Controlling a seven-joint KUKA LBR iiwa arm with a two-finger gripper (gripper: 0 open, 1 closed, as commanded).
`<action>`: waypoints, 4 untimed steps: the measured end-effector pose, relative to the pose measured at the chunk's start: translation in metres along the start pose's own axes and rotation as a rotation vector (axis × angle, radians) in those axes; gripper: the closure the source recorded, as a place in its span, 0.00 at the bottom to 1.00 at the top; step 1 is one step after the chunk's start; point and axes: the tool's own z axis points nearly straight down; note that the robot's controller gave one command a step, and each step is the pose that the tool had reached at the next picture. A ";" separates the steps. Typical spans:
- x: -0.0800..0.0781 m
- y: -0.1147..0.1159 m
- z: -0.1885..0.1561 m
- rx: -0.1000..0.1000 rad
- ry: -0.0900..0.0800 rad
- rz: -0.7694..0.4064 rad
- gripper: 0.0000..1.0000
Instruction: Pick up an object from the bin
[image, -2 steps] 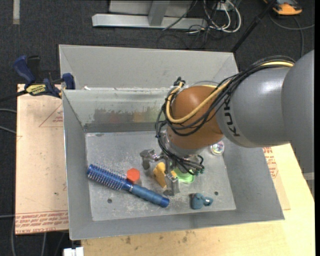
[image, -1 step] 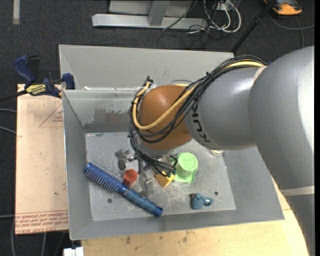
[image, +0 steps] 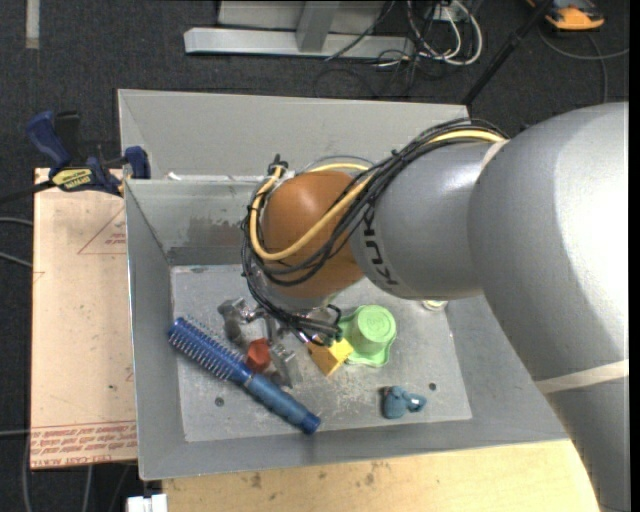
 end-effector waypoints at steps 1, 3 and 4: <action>0.001 0.002 0.000 -0.004 0.002 0.002 1.00; 0.010 0.048 -0.001 0.009 0.003 0.060 0.00; 0.008 0.051 0.000 0.002 0.001 0.059 1.00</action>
Offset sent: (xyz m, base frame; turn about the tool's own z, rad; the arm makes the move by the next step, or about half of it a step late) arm 0.0000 0.0000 0.0000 0.0000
